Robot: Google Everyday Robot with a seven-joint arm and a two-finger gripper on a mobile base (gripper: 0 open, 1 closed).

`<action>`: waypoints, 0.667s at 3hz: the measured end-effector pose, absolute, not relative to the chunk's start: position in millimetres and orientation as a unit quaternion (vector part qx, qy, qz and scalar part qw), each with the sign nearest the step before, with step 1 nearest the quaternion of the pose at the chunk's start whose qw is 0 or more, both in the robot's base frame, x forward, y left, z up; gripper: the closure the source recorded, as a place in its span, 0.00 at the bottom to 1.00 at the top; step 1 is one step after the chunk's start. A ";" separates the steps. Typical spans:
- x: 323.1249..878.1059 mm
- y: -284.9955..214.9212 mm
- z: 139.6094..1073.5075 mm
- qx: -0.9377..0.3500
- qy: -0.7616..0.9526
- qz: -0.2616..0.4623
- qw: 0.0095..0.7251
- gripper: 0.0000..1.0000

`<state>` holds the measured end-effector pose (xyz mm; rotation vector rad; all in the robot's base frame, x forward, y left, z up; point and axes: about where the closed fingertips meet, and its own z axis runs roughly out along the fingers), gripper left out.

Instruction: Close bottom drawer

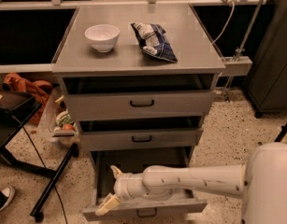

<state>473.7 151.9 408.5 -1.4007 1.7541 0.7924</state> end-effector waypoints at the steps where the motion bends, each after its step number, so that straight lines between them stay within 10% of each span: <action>1: 482.2 188.4 366.6 -0.552 0.657 0.341 0.384 0.00; 2: 494.3 218.9 323.5 -0.548 0.642 0.361 0.395 0.00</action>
Offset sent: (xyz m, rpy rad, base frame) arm 0.0266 0.1013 -0.1198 0.1721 -0.0287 0.1269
